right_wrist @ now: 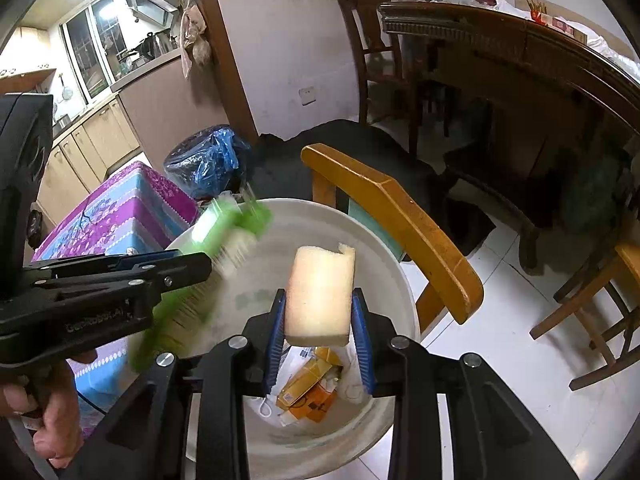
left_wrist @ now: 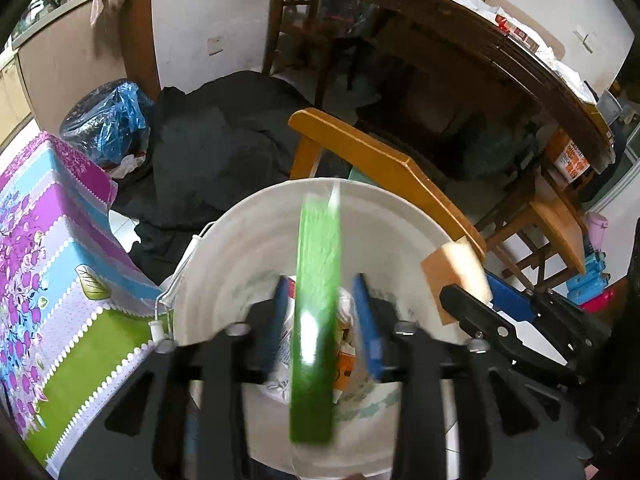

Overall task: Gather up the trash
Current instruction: 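Open both tools to drop the green box and beige block in, then grasp the clear grain bag with the left tool while the right tool grasps the red-and-white snack bag, then carry the grain bag and snack bag over the white bucket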

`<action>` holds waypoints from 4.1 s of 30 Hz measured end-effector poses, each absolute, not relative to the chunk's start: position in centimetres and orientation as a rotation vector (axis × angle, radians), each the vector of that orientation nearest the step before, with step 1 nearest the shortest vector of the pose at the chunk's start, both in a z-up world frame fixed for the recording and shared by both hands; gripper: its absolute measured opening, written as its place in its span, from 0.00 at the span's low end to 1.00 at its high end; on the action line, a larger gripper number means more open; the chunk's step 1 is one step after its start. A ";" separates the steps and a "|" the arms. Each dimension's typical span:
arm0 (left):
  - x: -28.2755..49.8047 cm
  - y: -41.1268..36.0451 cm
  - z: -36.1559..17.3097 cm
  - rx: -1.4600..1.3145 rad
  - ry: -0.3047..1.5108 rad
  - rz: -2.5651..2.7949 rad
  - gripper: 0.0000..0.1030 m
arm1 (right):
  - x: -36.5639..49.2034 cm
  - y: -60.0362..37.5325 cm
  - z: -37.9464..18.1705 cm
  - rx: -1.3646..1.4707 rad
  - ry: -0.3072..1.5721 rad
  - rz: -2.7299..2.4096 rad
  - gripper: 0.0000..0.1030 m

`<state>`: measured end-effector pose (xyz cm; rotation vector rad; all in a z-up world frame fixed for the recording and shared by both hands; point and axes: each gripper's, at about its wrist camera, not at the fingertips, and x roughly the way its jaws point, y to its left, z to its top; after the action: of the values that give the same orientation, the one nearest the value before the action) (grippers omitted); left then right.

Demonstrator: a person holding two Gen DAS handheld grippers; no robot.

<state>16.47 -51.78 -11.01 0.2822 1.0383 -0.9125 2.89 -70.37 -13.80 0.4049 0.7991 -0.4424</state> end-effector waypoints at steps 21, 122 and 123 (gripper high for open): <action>15.5 -44.7 -8.5 0.288 0.910 -0.887 0.46 | -1.0 -65.3 -8.4 0.339 0.590 -0.386 0.56; 20.0 -2.6 -4.3 -0.060 0.537 -0.247 0.31 | 15.2 -25.7 -3.5 -0.004 0.403 0.145 0.48; 19.7 -3.0 -4.0 -0.061 0.533 -0.255 0.31 | 14.9 -26.2 -3.3 -0.001 0.398 0.137 0.48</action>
<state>19.70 -2.96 -3.97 -0.0609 0.5332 -0.2553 14.90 -26.19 -3.27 -0.0013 0.3984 0.1370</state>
